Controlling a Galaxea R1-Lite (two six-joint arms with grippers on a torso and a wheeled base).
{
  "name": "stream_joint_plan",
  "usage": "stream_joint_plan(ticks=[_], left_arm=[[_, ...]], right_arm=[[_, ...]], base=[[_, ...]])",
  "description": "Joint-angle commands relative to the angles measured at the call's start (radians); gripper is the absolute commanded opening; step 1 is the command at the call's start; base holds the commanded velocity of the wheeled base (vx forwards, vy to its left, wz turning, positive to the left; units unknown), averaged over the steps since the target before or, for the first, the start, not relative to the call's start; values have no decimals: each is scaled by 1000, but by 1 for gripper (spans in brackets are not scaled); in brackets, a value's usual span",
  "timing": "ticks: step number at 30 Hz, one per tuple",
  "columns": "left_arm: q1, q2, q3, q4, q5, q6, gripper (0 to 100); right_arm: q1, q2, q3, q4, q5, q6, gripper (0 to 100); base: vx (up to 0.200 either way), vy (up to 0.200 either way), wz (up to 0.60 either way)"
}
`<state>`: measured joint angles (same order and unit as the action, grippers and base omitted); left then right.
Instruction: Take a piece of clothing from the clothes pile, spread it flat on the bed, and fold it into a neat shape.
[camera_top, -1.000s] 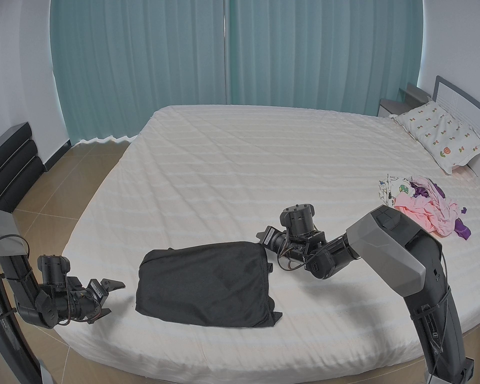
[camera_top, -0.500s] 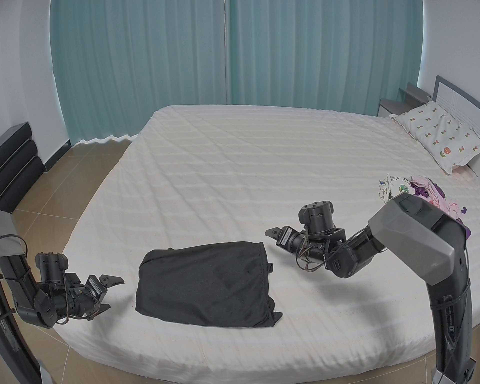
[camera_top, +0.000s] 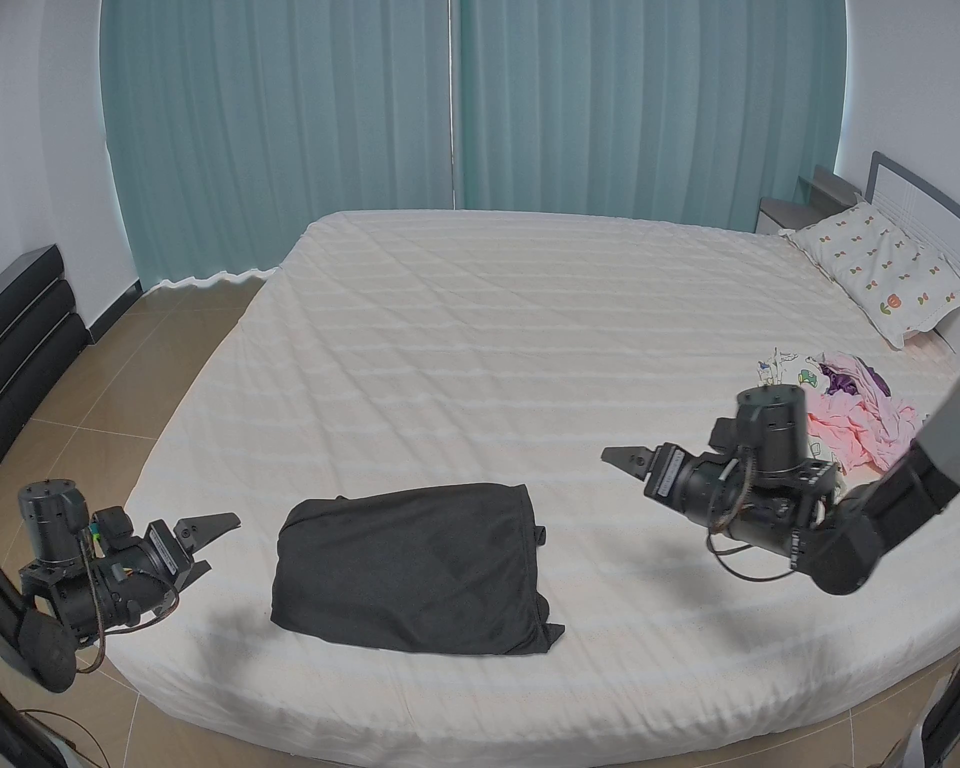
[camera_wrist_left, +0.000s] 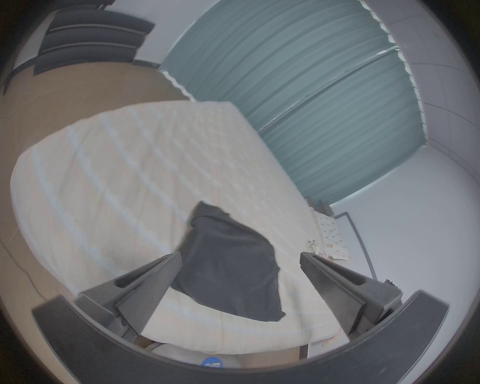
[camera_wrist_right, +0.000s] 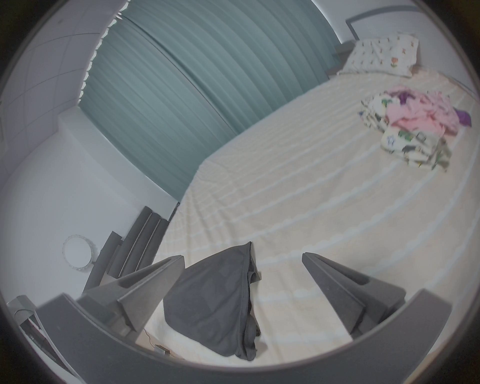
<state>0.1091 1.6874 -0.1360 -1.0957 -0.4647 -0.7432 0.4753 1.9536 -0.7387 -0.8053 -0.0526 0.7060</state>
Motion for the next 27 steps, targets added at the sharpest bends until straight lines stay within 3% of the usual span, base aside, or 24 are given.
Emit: stream_joint_plan(ticks=[1,6,10,14,19,23,27], left_arm=[[-132,-506,128,56,-22,34,100],[-167,-825,130,300,-31,48,100],[-246,-1112,105,570,-31,91,100],[-273,-1344,44,858,-29,97,100],[-230,-1405,84,893,-17,157,100],[-197,-1411,124,898,-5,188,100],[-160,-1485,125,912,26,188,100]], right_arm=[[-6,-519,348,-46,-3,-111,100],[-32,-733,499,-46,-4,-235,100],[-75,-858,595,-43,-4,-261,100],[-146,-941,670,-45,-6,-278,100],[-227,-1075,739,-23,-6,-342,100],[-285,-1246,739,155,8,-350,100],[-284,-1412,725,373,14,-353,100]], base=[[0,0,0],[0,0,0],[0,0,0],[0,0,0],[0,0,0],[0,0,0],[0,0,0]])
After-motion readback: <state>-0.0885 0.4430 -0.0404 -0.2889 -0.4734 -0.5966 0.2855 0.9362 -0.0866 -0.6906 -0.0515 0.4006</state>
